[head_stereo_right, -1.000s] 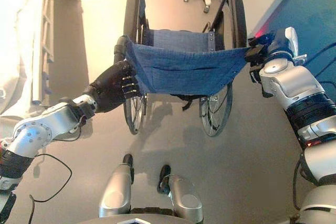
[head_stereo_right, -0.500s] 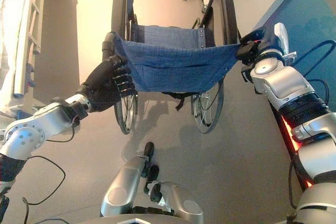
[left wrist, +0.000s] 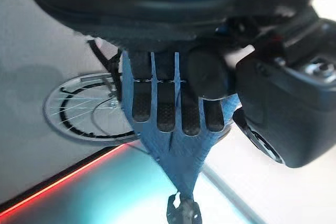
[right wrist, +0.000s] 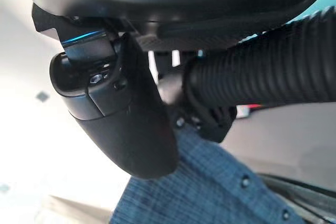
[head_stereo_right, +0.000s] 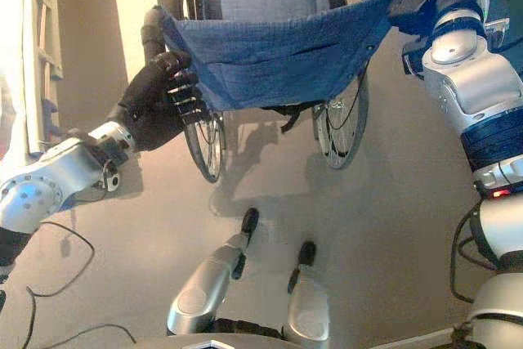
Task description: Push the wheelchair next to the bed
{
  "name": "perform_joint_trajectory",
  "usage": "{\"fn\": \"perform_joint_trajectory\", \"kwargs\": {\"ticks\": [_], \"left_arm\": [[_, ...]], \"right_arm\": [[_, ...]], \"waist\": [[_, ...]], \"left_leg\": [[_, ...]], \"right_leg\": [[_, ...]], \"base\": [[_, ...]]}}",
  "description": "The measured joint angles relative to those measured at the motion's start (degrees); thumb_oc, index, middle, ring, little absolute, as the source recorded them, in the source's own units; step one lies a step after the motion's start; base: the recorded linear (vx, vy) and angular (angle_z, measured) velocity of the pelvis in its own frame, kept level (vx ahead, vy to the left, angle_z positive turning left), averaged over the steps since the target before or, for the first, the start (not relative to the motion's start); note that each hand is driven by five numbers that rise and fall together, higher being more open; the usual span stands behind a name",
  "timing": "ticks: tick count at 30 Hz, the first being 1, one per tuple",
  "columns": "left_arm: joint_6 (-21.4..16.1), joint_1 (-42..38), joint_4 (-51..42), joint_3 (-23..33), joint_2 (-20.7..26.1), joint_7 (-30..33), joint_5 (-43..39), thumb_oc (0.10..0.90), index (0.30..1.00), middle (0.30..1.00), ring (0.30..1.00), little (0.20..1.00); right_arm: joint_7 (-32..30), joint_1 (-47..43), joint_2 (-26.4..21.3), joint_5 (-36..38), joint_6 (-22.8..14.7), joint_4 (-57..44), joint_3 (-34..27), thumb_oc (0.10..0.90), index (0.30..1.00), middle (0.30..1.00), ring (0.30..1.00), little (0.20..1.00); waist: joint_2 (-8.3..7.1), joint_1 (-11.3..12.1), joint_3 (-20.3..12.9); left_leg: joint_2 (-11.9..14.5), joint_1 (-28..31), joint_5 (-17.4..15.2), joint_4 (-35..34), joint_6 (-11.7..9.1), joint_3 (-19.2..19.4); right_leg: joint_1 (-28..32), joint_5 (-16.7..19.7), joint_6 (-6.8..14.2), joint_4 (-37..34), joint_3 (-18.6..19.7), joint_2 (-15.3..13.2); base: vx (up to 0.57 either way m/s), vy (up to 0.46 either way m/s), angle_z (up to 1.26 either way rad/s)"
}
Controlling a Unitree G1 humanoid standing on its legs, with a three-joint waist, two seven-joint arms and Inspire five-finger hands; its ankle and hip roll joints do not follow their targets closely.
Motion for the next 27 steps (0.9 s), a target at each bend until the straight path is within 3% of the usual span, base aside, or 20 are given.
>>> {"fn": "perform_joint_trajectory", "kwargs": {"ticks": [3,4,7,8,10,11,12,13,14,15,16,17,22,24,26,27], "left_arm": [[-0.42,0.66,0.41,0.79,0.27,0.31,-0.06,0.400,0.300,0.300,0.300,0.300],[-0.85,1.32,0.25,1.71,0.32,0.28,-0.06,0.400,0.300,0.300,0.300,0.300],[-1.77,1.80,0.32,2.96,-0.27,0.61,0.05,0.400,0.300,0.300,0.300,0.300],[-1.99,2.40,0.29,3.45,-0.48,0.84,0.06,0.400,0.300,0.300,0.300,0.300],[-2.07,4.15,0.02,4.82,-1.26,1.28,0.16,0.400,0.300,0.300,0.300,0.300],[-2.20,4.65,-0.35,4.97,-1.07,1.55,0.18,0.400,0.300,0.300,0.300,0.300],[-2.62,5.03,-0.42,5.93,-1.52,2.12,0.73,0.400,0.300,0.300,0.300,0.300],[-2.64,5.30,-0.36,6.18,-2.26,2.95,0.84,0.400,0.300,0.300,0.300,0.300],[-2.52,5.44,-0.35,6.05,-2.54,3.90,1.19,0.400,0.300,0.300,0.300,0.300],[-2.53,5.91,-0.36,6.07,-2.35,3.95,1.47,0.400,0.300,0.300,0.300,0.300],[-2.51,6.68,-0.35,6.07,-2.55,4.01,1.84,0.400,0.300,0.300,0.300,0.300],[-2.10,6.92,-0.34,5.31,-3.09,4.37,1.84,0.400,0.300,0.300,0.300,0.300],[0.17,6.95,-2.10,2.57,-3.84,4.12,1.81,0.400,0.300,0.300,0.300,0.300],[0.22,5.61,-2.53,0.96,-5.77,2.65,1.80,0.400,0.300,0.300,0.300,0.300],[0.53,5.36,-3.38,-0.16,-6.54,1.65,1.79,0.400,0.300,0.300,0.300,0.300],[1.00,5.40,-4.19,-0.78,-6.58,1.01,1.79,0.400,0.300,0.300,0.300,0.300]], "right_arm": [[0.72,1.09,0.04,2.28,1.10,-0.21,0.33,0.400,0.300,0.300,0.300,0.300],[1.28,1.26,0.31,2.78,1.89,-0.21,0.70,0.400,0.300,0.300,0.300,0.300],[1.18,1.47,0.93,3.97,2.66,-0.33,1.12,0.400,0.300,0.300,0.300,0.300],[1.16,1.56,1.28,4.24,2.95,-0.33,1.23,0.400,0.300,0.300,0.300,0.300],[0.76,1.81,1.82,4.23,3.00,-0.53,2.66,0.400,0.300,0.300,0.300,0.300],[0.74,1.86,1.88,4.24,3.23,-0.61,2.90,0.400,0.300,0.300,0.300,0.300],[0.72,2.18,2.26,4.19,3.31,-0.92,2.98,0.400,0.300,0.300,0.300,0.300],[0.66,2.56,2.61,4.18,3.31,-0.92,2.98,0.400,0.300,0.300,0.300,0.300],[0.65,3.10,2.81,4.15,3.58,-0.92,3.08,0.400,0.300,0.300,0.300,0.300],[0.63,3.44,3.20,4.10,3.71,-0.93,3.14,0.400,0.300,0.300,0.300,0.300],[0.28,4.29,4.25,3.65,3.60,-0.71,3.10,0.400,0.300,0.300,0.300,0.300],[0.04,4.68,4.70,3.67,4.02,-0.44,3.23,0.400,0.300,0.300,0.300,0.300],[-1.06,5.24,4.47,1.20,5.81,0.12,4.30,0.400,0.300,0.300,0.300,0.300],[-1.87,4.85,4.36,-1.42,5.79,1.74,4.27,0.400,0.300,0.300,0.300,0.300],[-1.90,4.85,4.34,-2.76,5.76,2.70,4.29,0.400,0.300,0.300,0.300,0.300],[-1.90,4.83,3.77,-2.74,5.77,2.88,4.33,0.400,0.300,0.300,0.300,0.300]], "waist": [[-1.35,-0.42,-0.13],[-2.20,-0.28,-0.18],[-3.48,0.16,-0.10],[-3.68,0.16,-0.13],[-3.64,-0.09,-0.09],[-4.00,-0.25,-0.09],[-4.65,-1.10,-0.05],[-4.38,-1.88,-0.02],[-4.47,-1.12,-0.05],[-4.97,-0.41,-0.08],[-6.22,0.01,-0.04],[-6.64,0.37,-0.18],[-6.34,1.98,-0.31],[-5.29,2.68,-0.30],[-3.91,3.52,-0.41],[-1.78,3.71,-1.07]], "left_leg": [[2.26,0.34,-1.01,1.47,-2.49,-2.74],[3.83,0.75,-0.70,1.09,-3.24,-3.81],[6.18,0.75,-0.96,1.44,-4.96,-3.77],[6.94,0.75,-0.67,1.53,-5.28,-2.54],[8.72,1.51,-0.07,1.47,-5.87,-1.61],[9.45,1.48,0.31,1.33,-6.48,-1.48],[9.41,0.70,0.67,2.02,-7.34,-0.02],[10.18,0.27,1.40,2.50,-7.14,1.90],[11.96,0.27,1.13,3.66,-6.28,6.31],[12.63,-0.08,0.18,5.74,-5.24,7.88],[11.37,-2.04,-2.14,12.71,-3.31,9.23],[9.84,-3.36,-2.24,16.66,-3.21,8.63],[4.42,-2.41,-2.45,13.85,-3.68,9.39],[2.64,-2.92,-3.06,9.14,-6.03,15.35],[2.58,-3.22,-2.09,7.50,-7.43,18.67],[3.76,-2.41,-1.75,6.60,-7.94,19.89]], "right_leg": [[2.02,-2.13,-2.60,1.10,-2.88,3.45],[1.94,-3.20,-4.35,2.88,-3.57,5.10],[1.22,-6.31,-6.96,6.99,-4.24,7.63],[1.10,-7.78,-7.60,9.02,-4.53,8.17],[-2.76,-10.58,-11.32,18.96,-6.27,8.99],[-3.68,-12.79,-13.62,17.52,-4.77,10.46],[-2.78,-12.21,-12.49,15.31,-4.18,12.10],[-1.77,-11.89,-12.37,15.46,-5.91,12.02],[-1.77,-13.00,-13.99,17.46,-7.88,12.31],[-1.82,-13.77,-14.77,18.28,-8.92,11.82],[-1.61,-15.17,-15.40,19.47,-9.73,11.07],[-1.02,-15.75,-15.85,19.58,-10.26,10.59],[1.53,-14.92,-15.71,16.26,-11.68,10.80],[3.01,-13.96,-16.37,12.40,-12.29,11.91],[4.85,-13.92,-15.89,11.30,-14.08,12.67],[5.84,-15.11,-14.65,11.81,-14.90,14.49]], "base": [[0.22,-0.531,0.53],[0.15,-0.354,0.39],[0.16,-0.383,0.33],[0.20,-0.416,0.36],[0.21,-0.320,0.33],[0.29,-0.354,0.54],[0.25,-0.347,0.81],[0.17,-0.278,0.67],[0.13,-0.196,0.29],[0.23,-0.210,0.09],[0.25,-0.163,0.22],[0.25,-0.140,0.30],[0.25,-0.083,0.19],[0.36,-0.130,0.09],[0.37,-0.158,-0.19],[0.39,-0.128,-0.05]]}}
